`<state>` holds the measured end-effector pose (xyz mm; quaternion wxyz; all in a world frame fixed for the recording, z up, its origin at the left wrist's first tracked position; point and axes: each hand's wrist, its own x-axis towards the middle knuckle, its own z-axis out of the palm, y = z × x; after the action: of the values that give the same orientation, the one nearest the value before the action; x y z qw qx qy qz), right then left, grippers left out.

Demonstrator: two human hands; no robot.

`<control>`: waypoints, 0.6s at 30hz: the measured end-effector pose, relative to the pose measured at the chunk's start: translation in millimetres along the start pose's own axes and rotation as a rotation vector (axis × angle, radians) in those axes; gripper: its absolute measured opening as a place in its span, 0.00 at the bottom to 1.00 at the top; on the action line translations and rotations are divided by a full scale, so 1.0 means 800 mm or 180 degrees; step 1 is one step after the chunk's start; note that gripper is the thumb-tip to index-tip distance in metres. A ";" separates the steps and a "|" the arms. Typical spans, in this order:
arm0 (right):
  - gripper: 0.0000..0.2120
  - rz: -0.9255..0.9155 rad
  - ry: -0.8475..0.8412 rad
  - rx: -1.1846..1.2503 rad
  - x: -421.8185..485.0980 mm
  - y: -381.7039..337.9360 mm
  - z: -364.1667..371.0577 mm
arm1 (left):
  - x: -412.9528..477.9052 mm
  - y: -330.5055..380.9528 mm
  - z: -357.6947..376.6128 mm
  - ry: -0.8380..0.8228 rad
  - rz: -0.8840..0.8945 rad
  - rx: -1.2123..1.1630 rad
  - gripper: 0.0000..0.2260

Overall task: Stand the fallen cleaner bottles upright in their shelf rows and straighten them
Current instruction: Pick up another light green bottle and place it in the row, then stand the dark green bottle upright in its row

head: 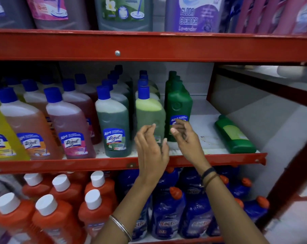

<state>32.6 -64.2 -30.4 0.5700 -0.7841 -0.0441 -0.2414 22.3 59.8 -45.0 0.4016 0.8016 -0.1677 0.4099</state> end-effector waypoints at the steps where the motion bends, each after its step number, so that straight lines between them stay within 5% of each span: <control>1: 0.13 -0.0056 0.0188 -0.0104 0.000 0.003 -0.021 | 0.003 0.015 0.008 -0.0030 0.0188 -0.0111 0.19; 6: 0.15 0.0385 0.1128 -0.1392 0.018 0.038 -0.150 | 0.011 0.090 0.088 -0.1161 0.0390 -0.0432 0.18; 10: 0.25 0.1410 0.1113 -0.2268 0.037 0.069 -0.220 | 0.009 0.116 0.165 -0.2139 0.0116 -0.0197 0.21; 14: 0.25 0.2028 0.0305 -0.1994 0.050 0.076 -0.240 | 0.014 0.140 0.219 -0.2770 -0.0689 -0.0466 0.20; 18: 0.15 0.1956 0.0212 -0.1051 0.055 0.079 -0.250 | 0.021 0.152 0.241 -0.2887 -0.1518 -0.0820 0.18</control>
<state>27.0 -278.0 -20.0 0.4826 -0.8341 0.2523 -0.0879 60.5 -165.1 -36.2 0.4660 0.8585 -0.1867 -0.1049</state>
